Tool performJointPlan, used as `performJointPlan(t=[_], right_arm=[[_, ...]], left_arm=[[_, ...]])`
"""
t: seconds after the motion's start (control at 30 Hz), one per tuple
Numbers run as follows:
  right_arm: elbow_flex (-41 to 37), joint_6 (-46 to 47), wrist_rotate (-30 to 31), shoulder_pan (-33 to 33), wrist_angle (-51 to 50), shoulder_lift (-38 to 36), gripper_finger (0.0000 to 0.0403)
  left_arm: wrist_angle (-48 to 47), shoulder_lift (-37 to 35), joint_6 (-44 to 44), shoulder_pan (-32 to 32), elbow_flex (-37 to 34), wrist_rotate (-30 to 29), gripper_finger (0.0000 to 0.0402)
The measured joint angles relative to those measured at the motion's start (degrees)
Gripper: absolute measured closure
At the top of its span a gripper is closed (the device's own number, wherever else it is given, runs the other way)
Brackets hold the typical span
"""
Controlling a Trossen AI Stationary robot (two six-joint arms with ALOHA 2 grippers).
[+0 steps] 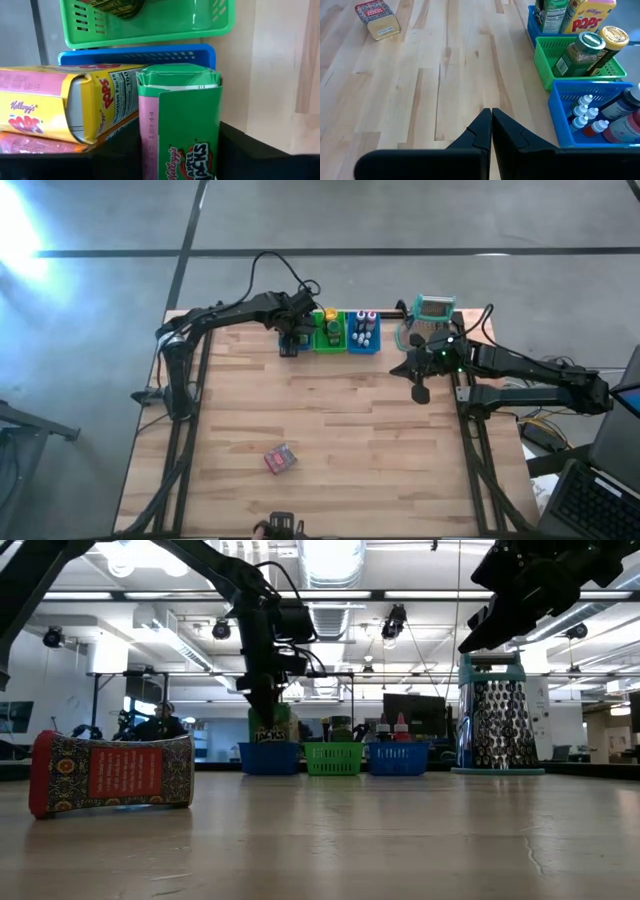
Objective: Pick & Place Kitchen Items
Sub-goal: Put the green cereal box into the left blue bin, then put the red seasoning can into the green bin
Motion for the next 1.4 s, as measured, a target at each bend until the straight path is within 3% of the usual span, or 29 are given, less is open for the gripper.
performJointPlan(t=[0.3,0.6,0.77,1.03,1.23,1.4], right_arm=[[0.0,0.0,0.0,0.0,0.0,0.0,0.0394],[0.0,0.0,0.0,0.0,0.0,0.0,0.0394],[0.0,-0.2,0.0,0.0,0.0,0.0,0.0394],[0.0,-0.2,0.0,0.0,0.1,0.0,0.0394],[0.0,0.0,0.1,0.0,0.1,0.0,0.0394],[0.0,0.2,0.1,0.0,0.1,0.0,0.0394]], left_arm=[[-0.3,0.0,0.7,-0.1,1.3,-1.4,0.0163],[-6.4,0.0,0.6,-0.3,8.1,-1.8,0.0160],[-13.8,0.0,-1.3,-0.9,14.2,-7.0,0.0160],[-21.2,-3.2,-10.0,-4.0,20.3,-7.0,0.0161],[-22.5,-9.2,-18.2,-10.3,17.0,-5.0,0.0161],[-22.8,-14.0,-29.5,-19.4,13.1,-5.4,0.0163]])
